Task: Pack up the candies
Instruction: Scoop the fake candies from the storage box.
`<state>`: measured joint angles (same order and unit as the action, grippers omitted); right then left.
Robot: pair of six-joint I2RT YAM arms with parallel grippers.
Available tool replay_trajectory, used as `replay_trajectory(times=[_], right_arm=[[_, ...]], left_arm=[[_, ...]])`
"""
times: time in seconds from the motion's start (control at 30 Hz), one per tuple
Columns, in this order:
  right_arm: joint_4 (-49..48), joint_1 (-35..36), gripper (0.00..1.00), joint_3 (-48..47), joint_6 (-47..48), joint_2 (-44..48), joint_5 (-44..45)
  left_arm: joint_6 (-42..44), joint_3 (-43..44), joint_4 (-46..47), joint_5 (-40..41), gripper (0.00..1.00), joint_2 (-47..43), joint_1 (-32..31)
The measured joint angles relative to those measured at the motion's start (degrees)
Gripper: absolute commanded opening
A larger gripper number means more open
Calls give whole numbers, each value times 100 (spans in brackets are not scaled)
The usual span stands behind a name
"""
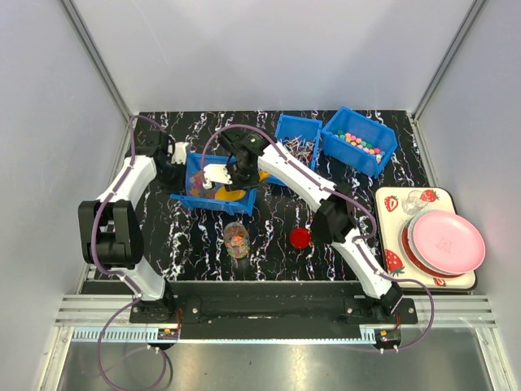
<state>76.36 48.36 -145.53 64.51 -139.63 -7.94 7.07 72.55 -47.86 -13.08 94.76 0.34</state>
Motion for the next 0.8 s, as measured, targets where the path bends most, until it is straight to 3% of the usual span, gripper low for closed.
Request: replay_trajectory(times=[0.5, 0.8], right_arm=[[-1012, 227, 0, -238, -308, -619, -378], [-1703, 210, 0, 44, -997, -680, -553]], left_arm=[[48, -4, -52, 92, 0, -2, 31], [90, -4, 98, 411, 0, -2, 105]])
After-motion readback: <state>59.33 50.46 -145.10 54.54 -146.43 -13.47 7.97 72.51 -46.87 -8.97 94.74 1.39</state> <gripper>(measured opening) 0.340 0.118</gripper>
